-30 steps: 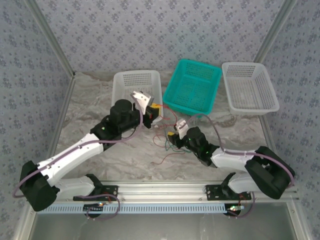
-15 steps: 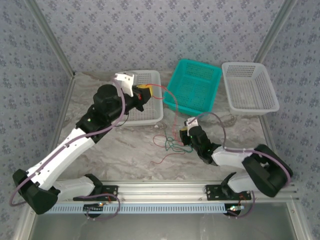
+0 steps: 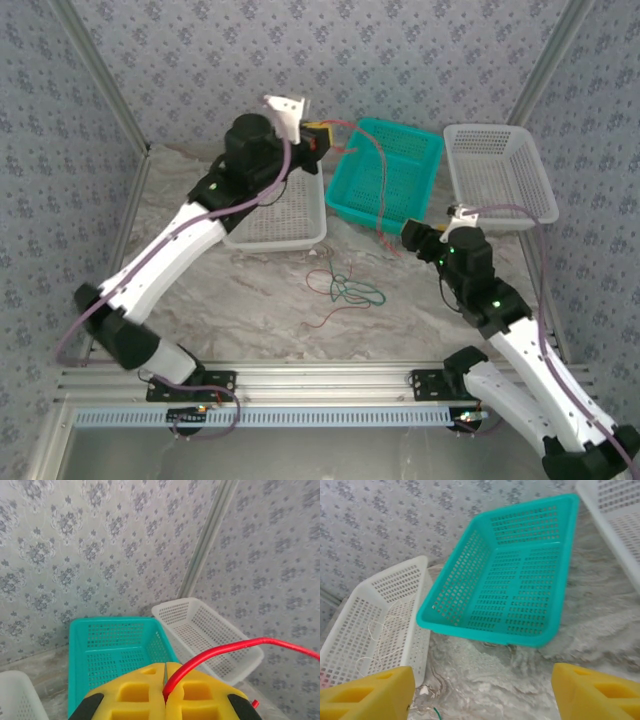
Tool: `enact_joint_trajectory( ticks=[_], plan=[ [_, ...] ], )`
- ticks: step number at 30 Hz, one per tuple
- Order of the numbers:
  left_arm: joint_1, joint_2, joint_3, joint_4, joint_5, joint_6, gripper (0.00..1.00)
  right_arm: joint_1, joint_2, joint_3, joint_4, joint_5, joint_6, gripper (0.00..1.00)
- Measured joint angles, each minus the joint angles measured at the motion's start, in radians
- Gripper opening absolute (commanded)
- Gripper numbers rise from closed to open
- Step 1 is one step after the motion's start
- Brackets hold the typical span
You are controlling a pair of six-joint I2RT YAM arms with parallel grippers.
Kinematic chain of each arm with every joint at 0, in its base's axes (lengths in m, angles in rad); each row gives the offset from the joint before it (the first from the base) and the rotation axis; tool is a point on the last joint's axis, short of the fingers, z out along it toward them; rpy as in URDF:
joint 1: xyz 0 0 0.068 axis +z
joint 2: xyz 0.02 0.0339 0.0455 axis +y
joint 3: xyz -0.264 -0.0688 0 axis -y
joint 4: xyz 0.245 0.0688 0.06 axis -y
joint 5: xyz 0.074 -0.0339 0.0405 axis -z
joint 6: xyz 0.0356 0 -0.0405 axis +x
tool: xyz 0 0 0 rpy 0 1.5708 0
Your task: Untangle the cables
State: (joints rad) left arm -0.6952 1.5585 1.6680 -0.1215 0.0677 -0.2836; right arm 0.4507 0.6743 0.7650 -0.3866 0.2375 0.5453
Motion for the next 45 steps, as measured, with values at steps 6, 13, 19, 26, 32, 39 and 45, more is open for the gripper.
enact_joint_trajectory(
  ticks=[6,13,19,26,32,39,45],
  plan=[
    [0.004,0.288,0.170,-0.001,-0.089,0.070,0.00,-0.011,-0.047,0.095,-0.212,0.041,0.041,0.79],
    [0.012,0.667,0.603,-0.126,-0.110,0.123,0.00,-0.015,-0.049,0.102,-0.277,0.028,0.042,0.79],
    [0.015,0.967,1.077,-0.302,-0.109,0.126,0.19,-0.019,-0.048,0.079,-0.277,-0.003,0.042,0.79],
    [0.015,1.069,1.178,-0.420,-0.136,0.121,0.65,-0.021,-0.026,0.069,-0.276,-0.036,0.034,0.79],
    [0.013,1.043,1.180,-0.482,-0.120,0.128,0.65,-0.030,-0.017,0.069,-0.275,-0.045,0.021,0.80],
    [-0.021,0.853,1.180,-0.597,-0.060,0.170,0.64,-0.040,0.020,0.069,-0.268,-0.102,-0.012,0.81],
    [-0.091,0.393,0.660,-0.429,-0.030,0.204,0.60,-0.041,0.093,0.069,-0.267,-0.179,-0.039,0.81]
  ],
)
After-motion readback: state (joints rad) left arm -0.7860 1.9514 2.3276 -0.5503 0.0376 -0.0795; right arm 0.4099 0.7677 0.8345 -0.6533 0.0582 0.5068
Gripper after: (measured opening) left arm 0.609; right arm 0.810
